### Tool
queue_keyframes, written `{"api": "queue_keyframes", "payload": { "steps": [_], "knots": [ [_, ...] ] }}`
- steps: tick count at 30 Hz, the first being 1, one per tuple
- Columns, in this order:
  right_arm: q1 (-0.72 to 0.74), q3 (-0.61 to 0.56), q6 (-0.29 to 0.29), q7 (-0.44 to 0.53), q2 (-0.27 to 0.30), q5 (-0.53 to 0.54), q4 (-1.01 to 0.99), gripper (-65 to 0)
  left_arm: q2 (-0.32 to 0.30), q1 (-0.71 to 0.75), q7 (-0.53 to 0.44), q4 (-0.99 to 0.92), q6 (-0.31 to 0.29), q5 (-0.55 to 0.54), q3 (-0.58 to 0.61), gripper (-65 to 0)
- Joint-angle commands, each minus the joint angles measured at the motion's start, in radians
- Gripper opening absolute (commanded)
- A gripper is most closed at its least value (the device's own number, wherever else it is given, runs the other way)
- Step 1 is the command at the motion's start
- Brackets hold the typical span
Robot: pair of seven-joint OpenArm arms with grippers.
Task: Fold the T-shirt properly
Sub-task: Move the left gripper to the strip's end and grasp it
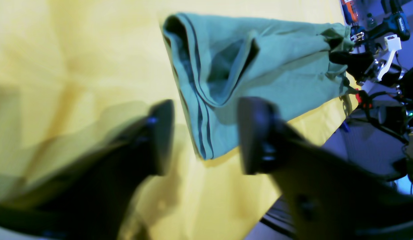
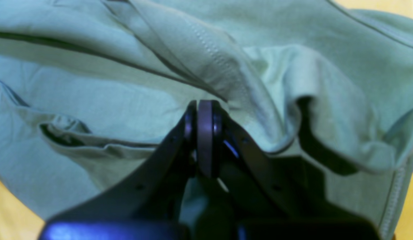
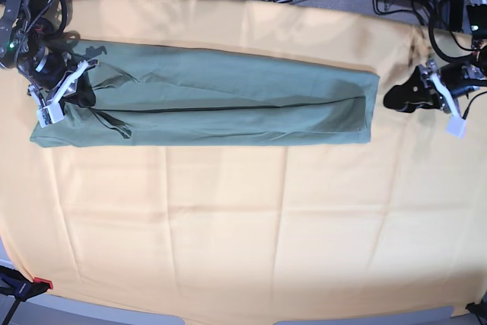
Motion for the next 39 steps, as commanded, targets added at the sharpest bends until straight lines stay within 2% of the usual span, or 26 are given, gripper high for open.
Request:
{"api": "queue_keyframes", "payload": {
  "steps": [1,5,8,17,23,29,31,33,35,36,39],
  "knots": [
    [0.004,0.008,0.001,0.006,0.017,0.0,0.01,-65.0,-0.012,-0.011,-0.034,0.012,0.01,-0.001,-0.01,-25.0],
    [0.005,0.008,0.001,0.006,0.017,0.0,0.01,-65.0,0.035,-0.012,-0.105,0.012,0.05,0.117,-0.01,-25.1],
    [0.005,0.008,0.001,0.006,0.017,0.003,0.01,-65.0,0.067,-0.012,-0.137,0.012,0.056,0.153,-0.01,-25.1],
    [0.005,0.008,0.001,-0.024,0.017,0.08,0.01,-65.0,0.124,-0.011,-0.145,0.012,0.056,0.169,-0.002,-25.1],
    [0.005,0.008,0.001,-0.026,0.017,0.082,0.01,-65.0,0.151,-0.013,-0.153,0.012,0.056,0.171,0.072,-25.1],
    [0.005,0.008,0.001,-0.029,0.017,0.082,0.01,-65.0,0.211,-0.032,-0.145,0.012,0.056,0.172,0.118,-25.2],
    [0.005,0.008,0.001,-0.035,0.017,0.082,0.01,-65.0,0.221,-0.04,-0.144,0.012,0.055,0.171,0.118,-30.6],
    [0.004,0.008,0.001,-0.039,0.017,0.081,0.01,-65.0,0.227,-0.045,-0.14,0.012,0.056,0.172,0.117,-44.0],
    [0.004,0.008,0.001,-0.039,0.017,0.081,0.01,-65.0,0.227,-0.045,-0.14,0.012,0.056,0.172,0.117,-60.5],
    [0.005,0.008,0.001,-0.039,0.017,0.081,0.01,-65.0,0.227,-0.045,-0.14,0.012,0.056,0.172,0.117,-65.0],
    [0.005,0.008,0.001,-0.038,0.017,0.081,0.01,-65.0,0.227,-0.045,-0.125,0.012,0.056,0.167,0.117,-65.0]
  ]
}}
